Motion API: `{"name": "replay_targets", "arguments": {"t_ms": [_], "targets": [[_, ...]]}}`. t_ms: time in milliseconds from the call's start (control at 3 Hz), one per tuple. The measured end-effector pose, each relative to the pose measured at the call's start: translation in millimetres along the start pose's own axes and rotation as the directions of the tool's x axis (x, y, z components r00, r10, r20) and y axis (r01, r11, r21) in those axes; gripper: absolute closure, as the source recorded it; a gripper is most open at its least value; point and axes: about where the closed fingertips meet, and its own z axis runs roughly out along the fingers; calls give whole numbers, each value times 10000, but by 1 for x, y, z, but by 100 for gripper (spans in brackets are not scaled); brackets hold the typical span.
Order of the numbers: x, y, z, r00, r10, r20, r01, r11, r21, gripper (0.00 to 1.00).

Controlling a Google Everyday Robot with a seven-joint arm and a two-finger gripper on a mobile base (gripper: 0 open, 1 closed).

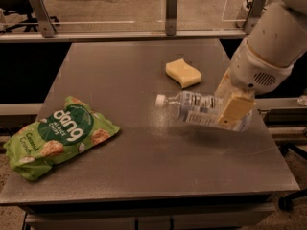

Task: Move blue plastic bottle near green rice chip bag

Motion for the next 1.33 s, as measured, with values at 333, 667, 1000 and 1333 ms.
{"name": "replay_targets", "arguments": {"t_ms": [333,667,1000,1333], "targets": [[-43,-40,-29,9984,536,199,-547,9969,564,100],[-107,-68,-36,9925,1101,531,-1146,9892,919,100],[-124,-70,-38,9817,1737,786,-1808,9789,951,100],[-124,-70,-38,9816,1736,790,-1808,9789,955,100]]}}
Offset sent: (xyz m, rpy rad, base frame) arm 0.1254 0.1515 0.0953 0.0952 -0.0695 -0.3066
